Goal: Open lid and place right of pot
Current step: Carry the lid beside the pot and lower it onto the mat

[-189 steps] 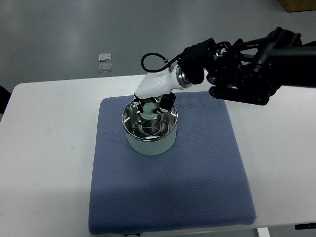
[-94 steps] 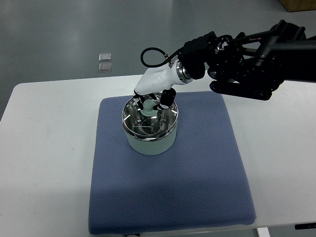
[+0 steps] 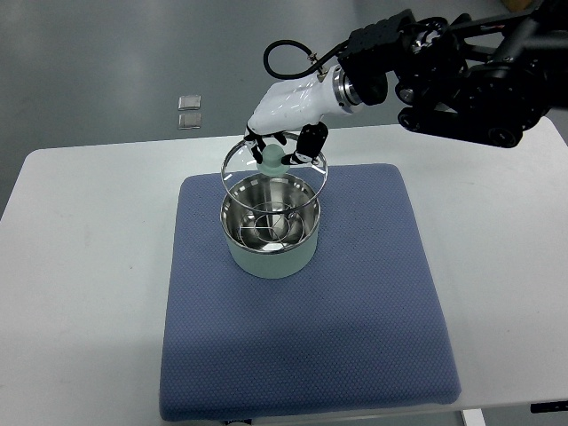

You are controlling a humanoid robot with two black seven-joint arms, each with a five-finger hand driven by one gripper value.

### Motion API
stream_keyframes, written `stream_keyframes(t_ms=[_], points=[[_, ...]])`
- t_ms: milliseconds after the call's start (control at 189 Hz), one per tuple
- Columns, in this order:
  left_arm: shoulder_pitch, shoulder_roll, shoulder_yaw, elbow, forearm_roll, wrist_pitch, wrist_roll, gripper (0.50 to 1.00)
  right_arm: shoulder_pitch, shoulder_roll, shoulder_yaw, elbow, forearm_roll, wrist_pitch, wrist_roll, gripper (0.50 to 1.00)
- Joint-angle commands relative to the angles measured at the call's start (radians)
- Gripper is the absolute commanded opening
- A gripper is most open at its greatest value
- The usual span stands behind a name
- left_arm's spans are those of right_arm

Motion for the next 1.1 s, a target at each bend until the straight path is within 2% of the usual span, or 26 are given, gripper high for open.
stream_keyframes(t_ms=[0, 366, 392, 488, 604, 609, 790, 1097], points=[[0.0, 0.0, -0.001, 0.0, 0.0, 0.0, 0.0, 1.0, 0.003, -0.048, 0.0, 0.018, 0.0, -0.004, 0.009, 0.5], [0.0, 0.0, -0.001, 0.0, 0.0, 0.0, 0.0, 1.0, -0.021, -0.19, 0.0, 0.044, -0.002, -0.009, 0.029, 0.5], [0.0, 0.0, -0.001, 0.0, 0.0, 0.0, 0.0, 1.0, -0.047, -0.225, 0.0, 0.044, -0.003, -0.007, 0.029, 0.5], [0.0, 0.0, -0.001, 0.0, 0.0, 0.0, 0.0, 1.0, -0.064, -0.239, -0.001, 0.044, -0.005, -0.007, 0.029, 0.5], [0.0, 0.0, -0.001, 0.0, 0.0, 0.0, 0.0, 1.0, -0.132, -0.28, 0.0, 0.042, -0.031, -0.013, 0.029, 0.5], [0.0, 0.0, 0.001, 0.0, 0.0, 0.0, 0.0, 1.0, -0.165, -0.294, 0.002, 0.042, -0.038, -0.015, 0.029, 0.5], [0.0, 0.0, -0.001, 0.0, 0.0, 0.0, 0.0, 1.0, -0.259, -0.294, 0.002, 0.024, -0.046, -0.075, 0.029, 0.5], [0.0, 0.0, -0.001, 0.0, 0.0, 0.0, 0.0, 1.0, -0.373, -0.254, 0.003, -0.042, -0.055, -0.122, 0.028, 0.5]])
